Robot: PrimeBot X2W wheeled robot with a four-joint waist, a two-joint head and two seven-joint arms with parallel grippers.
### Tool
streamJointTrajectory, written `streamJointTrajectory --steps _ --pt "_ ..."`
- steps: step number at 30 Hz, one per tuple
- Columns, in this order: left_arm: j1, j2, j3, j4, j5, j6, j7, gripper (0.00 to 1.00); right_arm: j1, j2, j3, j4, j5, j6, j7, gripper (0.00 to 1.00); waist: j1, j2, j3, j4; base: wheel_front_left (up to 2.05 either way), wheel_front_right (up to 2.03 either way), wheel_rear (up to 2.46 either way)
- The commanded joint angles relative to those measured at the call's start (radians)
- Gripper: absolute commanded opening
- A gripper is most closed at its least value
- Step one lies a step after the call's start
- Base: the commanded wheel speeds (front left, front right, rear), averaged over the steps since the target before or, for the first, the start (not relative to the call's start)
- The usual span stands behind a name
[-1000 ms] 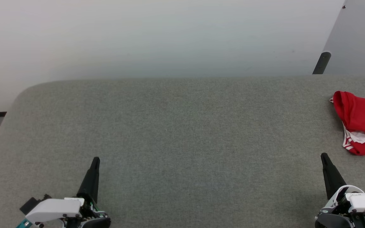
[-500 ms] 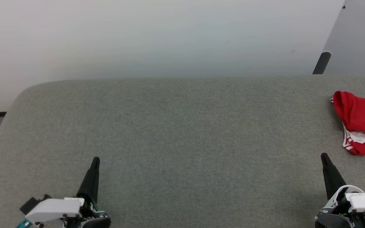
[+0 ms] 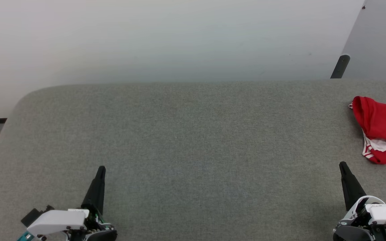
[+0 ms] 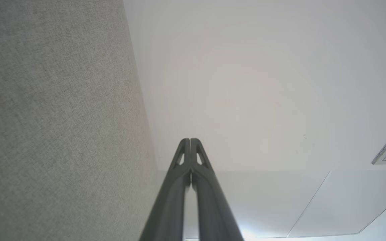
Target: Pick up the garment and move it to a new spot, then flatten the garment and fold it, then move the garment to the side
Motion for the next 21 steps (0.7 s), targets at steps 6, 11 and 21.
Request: streamJointTrajectory --steps 6,11,21 --pt "-0.009 0.000 0.002 0.001 -0.003 -0.003 0.003 0.00 -0.004 0.002 0.000 0.000 0.004 0.000 0.002 0.00 0.0000 0.0000 0.000 0.000 0.00 0.00 0.00" --pt "-0.009 0.000 0.002 0.001 -0.003 -0.003 0.003 0.00 -0.004 0.002 0.000 0.000 0.004 0.000 0.002 0.00 0.0000 0.0000 0.000 0.000 0.00 0.00 0.00" --pt "-0.009 0.000 0.002 0.001 -0.003 -0.003 0.003 0.00 -0.004 0.002 0.000 0.000 0.004 0.000 0.002 0.00 0.0000 0.0000 0.000 0.000 0.00 0.00 0.00"
